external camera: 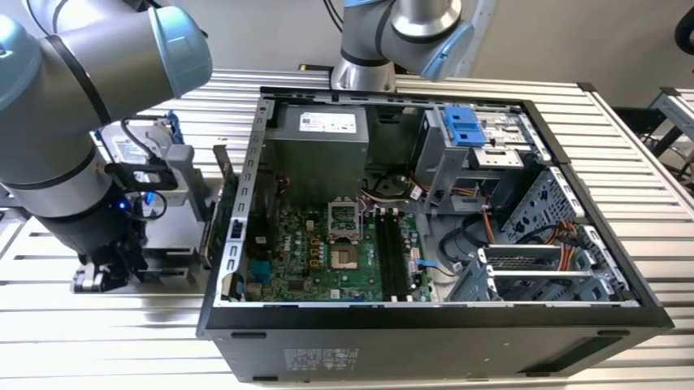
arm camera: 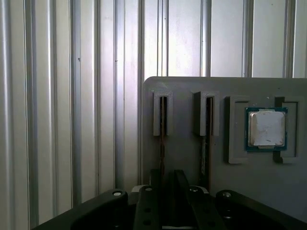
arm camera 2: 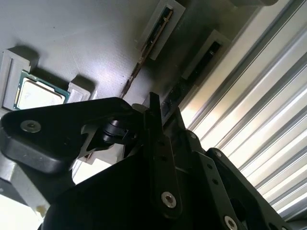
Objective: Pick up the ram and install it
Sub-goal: 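Pick up the ram and move it above insertion slot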
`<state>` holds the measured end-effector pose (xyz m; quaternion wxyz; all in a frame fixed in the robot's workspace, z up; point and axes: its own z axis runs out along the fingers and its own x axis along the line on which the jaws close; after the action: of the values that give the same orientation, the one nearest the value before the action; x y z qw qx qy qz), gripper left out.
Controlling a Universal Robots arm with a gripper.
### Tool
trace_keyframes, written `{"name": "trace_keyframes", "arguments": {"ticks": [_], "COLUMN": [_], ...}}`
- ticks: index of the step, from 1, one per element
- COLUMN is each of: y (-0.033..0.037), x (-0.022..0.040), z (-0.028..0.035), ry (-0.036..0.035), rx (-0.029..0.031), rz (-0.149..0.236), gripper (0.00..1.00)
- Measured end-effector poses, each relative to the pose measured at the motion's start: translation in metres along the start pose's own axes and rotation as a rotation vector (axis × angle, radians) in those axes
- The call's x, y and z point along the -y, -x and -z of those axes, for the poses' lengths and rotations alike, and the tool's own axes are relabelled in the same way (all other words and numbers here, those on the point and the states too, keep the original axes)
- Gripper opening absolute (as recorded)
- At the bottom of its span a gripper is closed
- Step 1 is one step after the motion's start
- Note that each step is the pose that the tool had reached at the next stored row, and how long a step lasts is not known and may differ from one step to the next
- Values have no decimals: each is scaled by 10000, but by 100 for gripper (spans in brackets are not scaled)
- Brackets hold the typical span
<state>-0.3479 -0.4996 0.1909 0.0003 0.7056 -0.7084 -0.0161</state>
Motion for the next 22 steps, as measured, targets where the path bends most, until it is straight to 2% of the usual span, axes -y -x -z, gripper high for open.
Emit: {"name": "trace_keyframes", "arguments": {"ticks": [3, 17, 18, 22], "y": [-7, -8, -8, -8], "x": [0, 0, 0, 0], "z": [2, 2, 2, 2], "ry": [4, 5, 5, 5], "rx": [-4, -7, -5, -5], "rz": [109, 119, 119, 120], "gripper": [100, 100, 0, 0]}}
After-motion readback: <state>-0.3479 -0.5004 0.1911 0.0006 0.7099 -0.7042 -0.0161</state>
